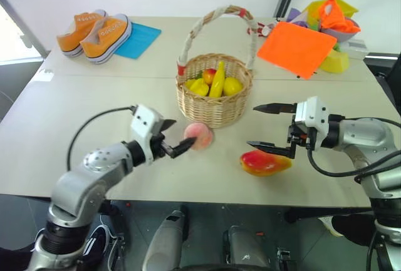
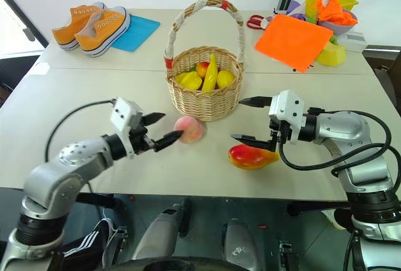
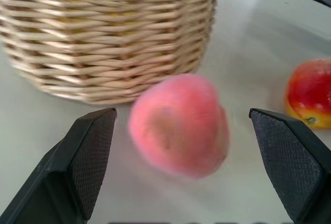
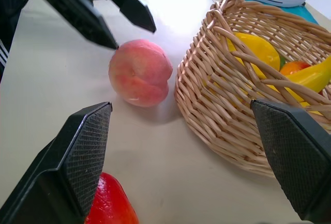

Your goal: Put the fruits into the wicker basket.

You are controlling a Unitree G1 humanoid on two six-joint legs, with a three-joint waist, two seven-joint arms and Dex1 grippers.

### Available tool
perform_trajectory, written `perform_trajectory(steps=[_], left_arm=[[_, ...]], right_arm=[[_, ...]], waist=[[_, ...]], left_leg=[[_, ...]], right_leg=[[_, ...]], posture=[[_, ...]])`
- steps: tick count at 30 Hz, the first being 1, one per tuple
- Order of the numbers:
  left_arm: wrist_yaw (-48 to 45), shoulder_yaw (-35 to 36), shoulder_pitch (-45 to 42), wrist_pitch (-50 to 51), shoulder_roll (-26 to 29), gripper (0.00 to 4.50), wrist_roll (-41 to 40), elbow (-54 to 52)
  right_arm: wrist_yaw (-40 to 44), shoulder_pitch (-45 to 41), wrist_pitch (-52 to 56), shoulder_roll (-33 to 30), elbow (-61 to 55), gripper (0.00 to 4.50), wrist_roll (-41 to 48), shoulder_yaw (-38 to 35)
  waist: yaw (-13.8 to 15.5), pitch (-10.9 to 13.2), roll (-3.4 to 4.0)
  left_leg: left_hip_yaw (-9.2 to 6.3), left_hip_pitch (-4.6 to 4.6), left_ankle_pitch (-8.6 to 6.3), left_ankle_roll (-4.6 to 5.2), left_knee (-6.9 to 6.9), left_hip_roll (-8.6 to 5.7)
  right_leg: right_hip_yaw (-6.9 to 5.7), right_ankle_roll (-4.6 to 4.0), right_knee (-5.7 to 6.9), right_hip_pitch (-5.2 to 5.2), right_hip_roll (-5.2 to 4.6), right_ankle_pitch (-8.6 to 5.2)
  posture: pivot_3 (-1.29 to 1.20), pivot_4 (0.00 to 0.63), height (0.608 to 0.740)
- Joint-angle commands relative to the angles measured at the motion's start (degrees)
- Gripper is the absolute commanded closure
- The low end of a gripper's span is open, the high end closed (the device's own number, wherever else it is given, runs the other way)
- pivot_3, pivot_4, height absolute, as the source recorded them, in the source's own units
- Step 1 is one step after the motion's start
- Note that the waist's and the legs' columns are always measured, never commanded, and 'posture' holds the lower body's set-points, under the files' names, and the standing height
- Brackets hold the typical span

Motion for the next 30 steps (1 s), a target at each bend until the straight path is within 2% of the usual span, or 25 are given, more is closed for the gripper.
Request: perform_trajectory(steps=[1,9,11,14,15,17,21,23,26,30], left_arm=[[2.34,-3.07,-0.11,-2.88,-1.40,0.10,4.55,-0.22],[5.23,-5.90,-2.29,-2.95,-6.39,0.10,9.55,6.52],[3.92,-6.36,-2.43,-1.92,-6.90,0.64,8.76,6.74],[3.57,-7.16,-2.31,-2.85,-6.34,1.77,10.78,6.21],[3.07,-6.94,-2.01,-2.99,-6.11,1.89,10.51,5.61],[1.39,-5.41,-1.18,-3.02,-5.91,1.90,8.12,2.74],[-6.59,1.63,0.62,-0.28,-4.02,1.90,-6.84,-6.61],[-4.97,4.32,-2.19,0.99,-5.18,1.90,-10.32,-6.12],[1.36,3.51,-10.87,-1.84,-8.67,1.90,-4.42,-0.94],[9.45,1.44,-23.46,-5.48,-16.36,1.90,2.90,10.02]], right_arm=[[-0.39,-0.46,-0.14,-0.16,-2.60,0.00,0.32,-0.93],[-1.51,-1.14,-0.13,0.29,-3.00,0.00,-0.23,-0.70],[-1.95,-1.43,0.08,0.59,-3.15,0.00,-0.18,-0.75],[-2.03,-1.46,-0.03,0.60,-3.15,0.00,-0.47,-0.63],[-2.06,-1.43,-0.19,0.59,-3.11,0.00,-0.65,-0.60],[-2.20,-1.27,-0.42,0.64,-3.05,0.00,-0.81,-0.71],[-2.28,-0.68,-0.63,0.65,-2.97,0.00,-0.77,-1.15],[-2.27,-0.64,-0.65,0.74,-2.71,0.00,-0.79,-1.07],[-2.06,-0.66,-0.99,0.89,-2.32,0.00,-1.06,-0.59],[-2.13,-1.52,-1.49,1.45,-1.38,0.00,-1.48,-0.03]], waist=[[-0.01,0.00,0.00],[0.03,0.00,0.00],[0.00,0.00,0.00],[-0.02,0.00,0.00],[-0.02,0.00,0.00],[-0.04,0.00,0.00],[-0.12,0.00,0.01],[-0.01,-0.01,0.03],[0.44,0.01,-0.01],[0.67,0.05,-0.09]], left_leg=[[0.00,0.00,0.00,0.00,0.00,0.00],[0.01,0.03,0.00,0.01,0.09,-0.01],[0.01,0.03,0.00,0.01,0.09,-0.02],[0.00,0.03,0.01,0.00,0.08,-0.01],[0.00,0.03,0.01,0.00,0.08,-0.01],[0.00,0.03,0.01,0.01,0.08,-0.01],[0.00,0.01,0.00,0.00,0.04,0.01],[-0.01,0.04,0.00,0.00,0.04,0.04],[-0.09,0.05,0.02,-0.01,0.14,0.00],[-0.01,0.03,0.06,0.08,0.27,-0.13]], right_leg=[[0.00,0.00,0.00,0.03,0.01,0.00],[-0.04,0.02,0.00,0.01,0.05,0.01],[-0.04,0.02,0.00,0.01,0.05,0.01],[-0.04,0.02,0.01,0.02,0.06,0.01],[-0.04,0.02,0.01,0.02,0.06,0.01],[-0.04,0.02,0.01,0.01,0.06,0.01],[-0.03,0.01,0.01,0.01,0.06,0.01],[-0.04,0.00,0.01,-0.01,0.07,0.00],[-0.08,0.01,0.01,0.06,0.07,0.00],[-0.11,0.15,0.00,0.12,0.08,0.07]], posture=[[0.00,0.150,0.740],[0.00,0.150,0.740],[0.00,0.150,0.740],[0.00,0.150,0.740],[0.00,0.150,0.740],[0.00,0.150,0.740],[0.00,0.150,0.740],[0.00,0.150,0.740],[0.00,0.150,0.740],[0.00,0.150,0.740]])
